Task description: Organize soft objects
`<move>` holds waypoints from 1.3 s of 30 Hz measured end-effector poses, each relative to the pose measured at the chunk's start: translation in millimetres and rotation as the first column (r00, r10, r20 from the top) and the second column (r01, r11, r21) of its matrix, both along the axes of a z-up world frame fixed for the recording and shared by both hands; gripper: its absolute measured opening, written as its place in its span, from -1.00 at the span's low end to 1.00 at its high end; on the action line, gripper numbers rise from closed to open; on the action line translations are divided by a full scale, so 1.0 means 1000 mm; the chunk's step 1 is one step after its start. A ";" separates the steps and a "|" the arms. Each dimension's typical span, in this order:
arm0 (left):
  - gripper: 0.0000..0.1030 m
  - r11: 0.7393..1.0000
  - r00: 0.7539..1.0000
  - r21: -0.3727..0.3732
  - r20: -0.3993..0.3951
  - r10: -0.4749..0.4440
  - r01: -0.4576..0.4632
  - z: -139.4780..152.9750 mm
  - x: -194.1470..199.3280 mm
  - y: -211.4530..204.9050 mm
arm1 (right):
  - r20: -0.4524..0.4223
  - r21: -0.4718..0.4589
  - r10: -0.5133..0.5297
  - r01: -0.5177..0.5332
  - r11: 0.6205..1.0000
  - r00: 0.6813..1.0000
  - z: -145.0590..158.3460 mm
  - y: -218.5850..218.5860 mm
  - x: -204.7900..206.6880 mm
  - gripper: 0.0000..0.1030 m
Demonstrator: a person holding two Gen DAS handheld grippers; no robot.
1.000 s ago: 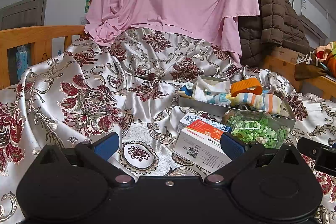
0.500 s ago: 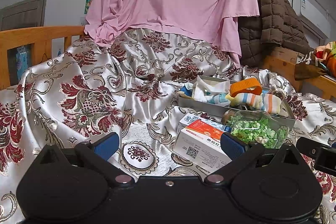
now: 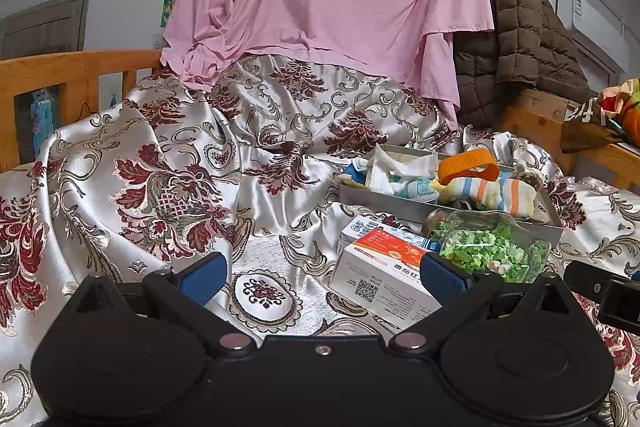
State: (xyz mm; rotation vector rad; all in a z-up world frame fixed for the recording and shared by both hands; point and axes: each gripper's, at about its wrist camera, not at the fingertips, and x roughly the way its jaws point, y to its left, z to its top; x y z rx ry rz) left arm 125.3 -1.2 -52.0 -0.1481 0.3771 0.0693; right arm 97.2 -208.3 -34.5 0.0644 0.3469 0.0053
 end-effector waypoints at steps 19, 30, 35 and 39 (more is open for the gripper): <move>0.98 1.000 1.000 0.002 -0.001 -0.001 0.001 0.000 0.000 -0.001 | -0.001 0.000 0.000 0.000 1.000 1.000 -0.001 0.001 0.000 1.00; 0.98 1.000 1.000 0.017 -0.017 -0.007 0.007 0.001 0.000 -0.004 | -0.001 0.001 0.001 -0.001 1.000 1.000 -0.001 0.001 0.000 1.00; 0.98 1.000 1.000 0.027 -0.015 -0.015 0.015 0.000 0.001 -0.005 | -0.001 0.001 0.001 -0.001 1.000 1.000 -0.001 0.001 0.000 1.00; 0.98 0.999 1.000 0.036 -0.016 -0.019 0.019 -0.001 0.001 -0.005 | -0.001 0.001 0.001 -0.001 1.000 1.000 -0.001 0.001 0.000 1.00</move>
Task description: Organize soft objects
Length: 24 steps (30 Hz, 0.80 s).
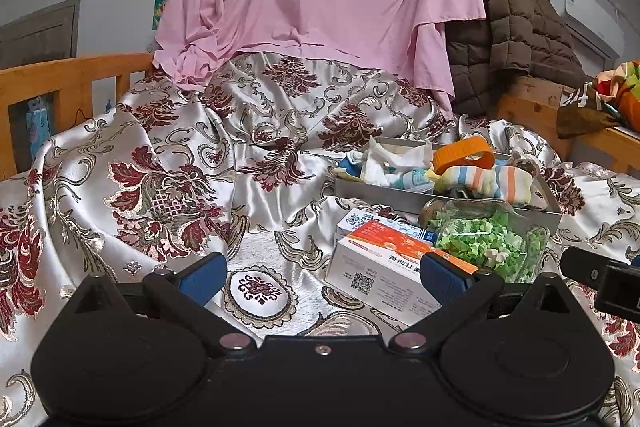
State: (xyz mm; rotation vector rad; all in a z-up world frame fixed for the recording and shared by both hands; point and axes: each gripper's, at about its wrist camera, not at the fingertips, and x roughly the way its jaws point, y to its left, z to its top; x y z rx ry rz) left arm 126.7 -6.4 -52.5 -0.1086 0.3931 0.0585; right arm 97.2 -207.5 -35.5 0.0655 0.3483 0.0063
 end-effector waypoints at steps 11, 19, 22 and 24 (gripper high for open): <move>0.98 1.000 1.000 0.000 -0.004 0.005 -0.005 -0.001 0.001 0.002 | 0.000 0.000 0.000 0.000 1.000 1.000 0.000 0.000 0.000 1.00; 0.98 1.000 1.000 0.001 -0.002 0.003 -0.003 -0.001 0.000 0.002 | -0.001 0.000 0.000 0.000 1.000 1.000 0.000 0.000 0.000 1.00; 0.98 1.000 1.000 0.003 -0.001 0.003 -0.003 -0.001 0.000 0.002 | -0.001 0.000 0.000 0.000 1.000 1.000 0.000 0.000 0.000 1.00; 0.98 1.000 1.000 0.002 -0.003 0.002 -0.002 -0.001 0.000 0.001 | -0.002 0.000 0.000 0.000 1.000 1.000 0.000 0.001 0.000 1.00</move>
